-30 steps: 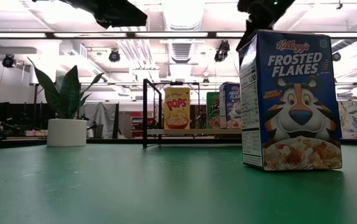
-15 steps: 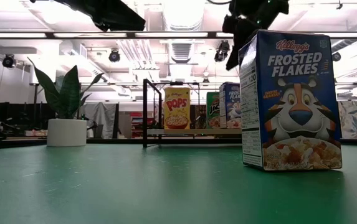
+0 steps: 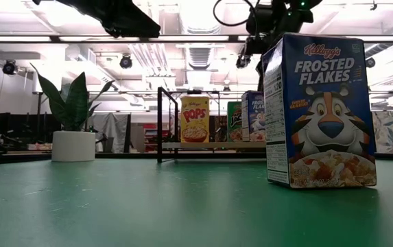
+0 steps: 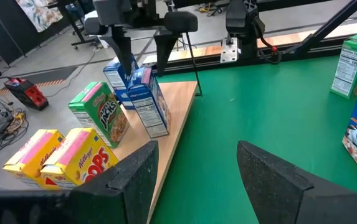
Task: Stack cereal on shelf
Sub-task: Put the top blue cereal box on the shelf
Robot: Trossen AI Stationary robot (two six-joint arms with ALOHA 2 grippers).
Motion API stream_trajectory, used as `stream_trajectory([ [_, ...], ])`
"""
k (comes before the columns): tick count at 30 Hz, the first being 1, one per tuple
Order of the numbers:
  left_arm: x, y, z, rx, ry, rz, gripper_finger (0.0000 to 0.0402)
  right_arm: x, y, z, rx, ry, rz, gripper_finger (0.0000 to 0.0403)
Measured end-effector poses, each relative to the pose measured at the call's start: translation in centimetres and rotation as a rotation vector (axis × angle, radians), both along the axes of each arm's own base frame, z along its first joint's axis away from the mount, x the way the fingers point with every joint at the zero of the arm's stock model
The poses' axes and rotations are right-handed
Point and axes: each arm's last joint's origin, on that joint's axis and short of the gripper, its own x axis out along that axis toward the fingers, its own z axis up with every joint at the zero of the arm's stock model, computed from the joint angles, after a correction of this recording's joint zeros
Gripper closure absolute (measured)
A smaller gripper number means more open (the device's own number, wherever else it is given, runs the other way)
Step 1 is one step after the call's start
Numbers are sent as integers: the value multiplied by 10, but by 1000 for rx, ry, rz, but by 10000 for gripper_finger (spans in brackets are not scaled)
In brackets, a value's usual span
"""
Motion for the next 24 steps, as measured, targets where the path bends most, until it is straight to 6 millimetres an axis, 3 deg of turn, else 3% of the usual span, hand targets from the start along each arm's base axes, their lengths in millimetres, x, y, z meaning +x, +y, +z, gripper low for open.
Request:
stream_trajectory([
  [13, 0, 0, -1, -9, -1, 3, 200, 6, -6, -12, -33, 59, 19, 124],
  [24, 0, 0, -1, -10, -1, 3, 200, 7, -6, -13, -20, 65, 4, 191],
])
